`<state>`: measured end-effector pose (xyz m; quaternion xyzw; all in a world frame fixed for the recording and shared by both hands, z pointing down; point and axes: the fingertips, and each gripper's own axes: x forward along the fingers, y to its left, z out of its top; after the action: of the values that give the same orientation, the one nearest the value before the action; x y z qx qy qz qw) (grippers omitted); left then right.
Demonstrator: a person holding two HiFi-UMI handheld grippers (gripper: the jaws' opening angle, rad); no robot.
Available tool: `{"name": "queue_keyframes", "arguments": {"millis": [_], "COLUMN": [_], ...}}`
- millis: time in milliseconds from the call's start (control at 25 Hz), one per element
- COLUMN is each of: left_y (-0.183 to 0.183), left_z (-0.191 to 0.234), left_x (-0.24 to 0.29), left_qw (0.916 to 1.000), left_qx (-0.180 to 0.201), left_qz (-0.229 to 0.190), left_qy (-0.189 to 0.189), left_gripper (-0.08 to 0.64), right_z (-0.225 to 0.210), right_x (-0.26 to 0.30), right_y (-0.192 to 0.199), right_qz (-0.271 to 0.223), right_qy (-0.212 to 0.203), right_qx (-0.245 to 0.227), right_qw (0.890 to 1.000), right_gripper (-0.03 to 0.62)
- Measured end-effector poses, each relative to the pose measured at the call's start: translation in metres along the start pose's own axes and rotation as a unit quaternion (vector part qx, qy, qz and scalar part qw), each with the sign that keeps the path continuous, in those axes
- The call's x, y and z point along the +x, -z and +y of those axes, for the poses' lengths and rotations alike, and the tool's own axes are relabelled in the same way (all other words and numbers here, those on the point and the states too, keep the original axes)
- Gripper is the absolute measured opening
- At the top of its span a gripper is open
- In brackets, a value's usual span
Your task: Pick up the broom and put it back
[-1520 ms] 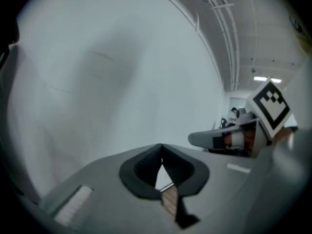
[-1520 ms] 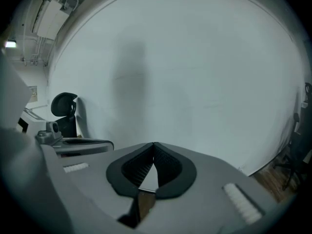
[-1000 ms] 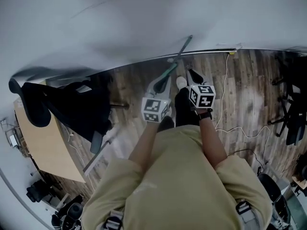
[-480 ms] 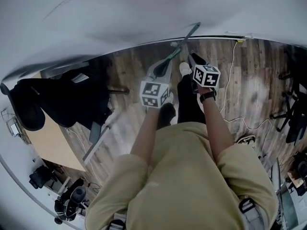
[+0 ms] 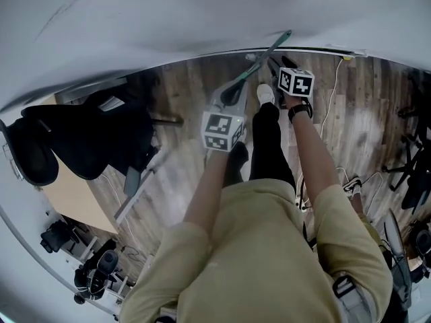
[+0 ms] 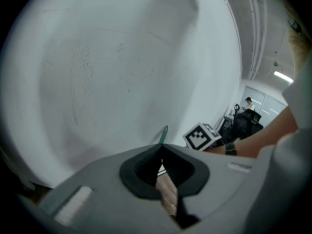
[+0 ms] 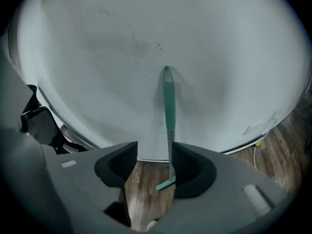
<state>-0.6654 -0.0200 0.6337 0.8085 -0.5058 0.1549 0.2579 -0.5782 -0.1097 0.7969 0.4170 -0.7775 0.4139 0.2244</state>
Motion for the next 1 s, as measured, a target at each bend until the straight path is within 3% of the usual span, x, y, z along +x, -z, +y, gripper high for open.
{"name": "queue_keyframes", "arguments": {"millis": [280, 480, 600, 720, 840, 1000], "left_y": [0.011, 0.027, 0.037, 0.042, 0.042, 0.045], "left_z": [0.007, 0.006, 0.013, 0.019, 0.024, 0.027], "left_x": [0.002, -0.003, -0.009, -0.021, -0.035, -0.050], "left_qw": [0.9999, 0.9994, 0.9991, 0.9989, 0.9984, 0.9978], "left_qx": [-0.003, 0.003, 0.003, -0.021, -0.046, -0.052], "left_qz": [0.010, 0.033, 0.039, 0.035, 0.021, 0.021], "left_qy": [-0.006, -0.005, -0.016, -0.024, -0.026, -0.034], "left_gripper": [0.003, 0.003, 0.005, 0.005, 0.005, 0.004], "right_z": [-0.029, -0.035, -0.034, -0.036, -0.027, -0.005], "right_x": [0.034, 0.058, 0.066, 0.067, 0.059, 0.041], "right_y": [-0.026, -0.021, -0.028, -0.032, -0.025, 0.001], "right_qz": [-0.037, -0.033, -0.053, -0.070, -0.070, -0.054], "right_qy": [0.026, 0.028, 0.024, 0.030, 0.027, 0.021], "right_qx": [0.049, 0.035, 0.034, 0.048, 0.043, 0.027], "right_qw": [0.998, 0.998, 0.998, 0.996, 0.996, 0.998], "right_gripper": [0.219, 0.216, 0.183, 0.115, 0.115, 0.115]}}
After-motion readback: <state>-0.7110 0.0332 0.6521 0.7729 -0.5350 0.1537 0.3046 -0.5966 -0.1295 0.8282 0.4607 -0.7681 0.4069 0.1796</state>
